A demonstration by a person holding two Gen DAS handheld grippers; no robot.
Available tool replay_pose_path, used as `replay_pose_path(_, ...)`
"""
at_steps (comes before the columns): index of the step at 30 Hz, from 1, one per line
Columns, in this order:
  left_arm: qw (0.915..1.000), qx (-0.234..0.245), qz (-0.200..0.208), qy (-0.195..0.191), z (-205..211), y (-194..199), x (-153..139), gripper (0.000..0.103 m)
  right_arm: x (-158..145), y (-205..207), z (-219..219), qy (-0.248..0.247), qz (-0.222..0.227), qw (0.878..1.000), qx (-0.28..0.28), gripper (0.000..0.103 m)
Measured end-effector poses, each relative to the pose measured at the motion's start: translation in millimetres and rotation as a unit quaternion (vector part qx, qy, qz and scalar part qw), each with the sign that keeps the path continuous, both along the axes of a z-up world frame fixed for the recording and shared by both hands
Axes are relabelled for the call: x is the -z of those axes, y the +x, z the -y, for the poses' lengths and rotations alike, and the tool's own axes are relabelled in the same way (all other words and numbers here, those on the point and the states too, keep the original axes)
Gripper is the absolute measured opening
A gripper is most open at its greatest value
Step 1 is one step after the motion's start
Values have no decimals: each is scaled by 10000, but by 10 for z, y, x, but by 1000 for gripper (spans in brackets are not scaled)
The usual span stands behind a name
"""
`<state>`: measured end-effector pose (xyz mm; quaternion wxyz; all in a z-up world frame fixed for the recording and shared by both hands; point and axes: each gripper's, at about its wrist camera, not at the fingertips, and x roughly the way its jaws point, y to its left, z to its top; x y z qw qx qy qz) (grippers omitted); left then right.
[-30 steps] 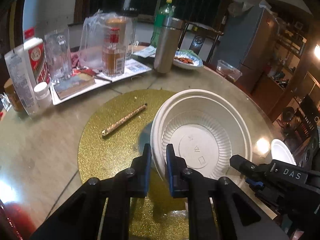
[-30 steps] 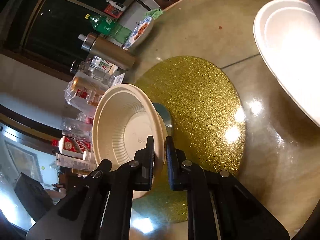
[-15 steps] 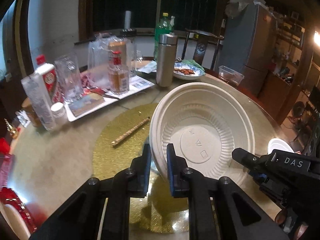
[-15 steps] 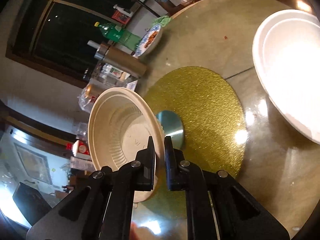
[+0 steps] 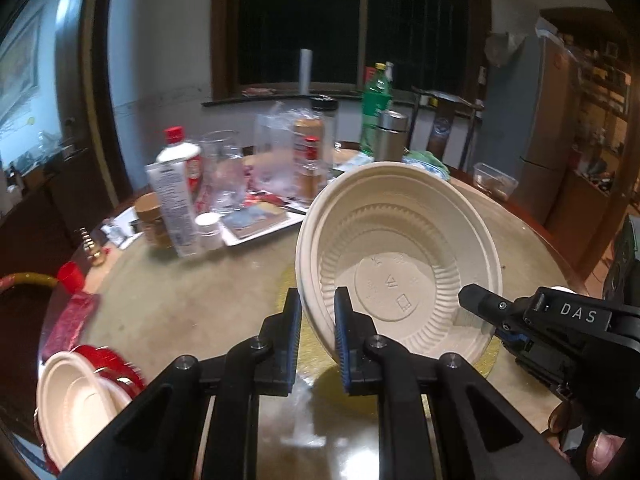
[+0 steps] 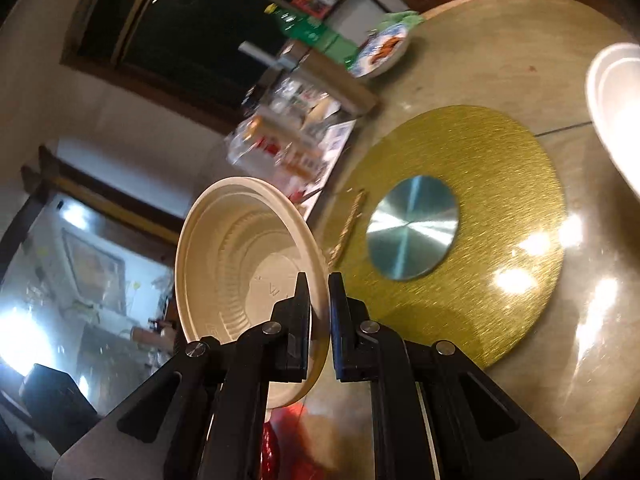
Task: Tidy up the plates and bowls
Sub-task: 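Lift the beige bowl off the gold mat and carry it toward the red plates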
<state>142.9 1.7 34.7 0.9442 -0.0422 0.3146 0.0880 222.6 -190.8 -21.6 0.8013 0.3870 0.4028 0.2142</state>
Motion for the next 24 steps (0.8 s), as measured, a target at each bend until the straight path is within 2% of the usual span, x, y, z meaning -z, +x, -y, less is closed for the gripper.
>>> replay_pose_path(10,9993,-357,132,-56,-454,-468,-123,15,-177,-252,-522,-200,219,9970,-708,8)
replay_pose_path(24,9997,-97,49,-199,-582,-763,-14,15,-180,-776,-671,-500,164,9972,-524,8)
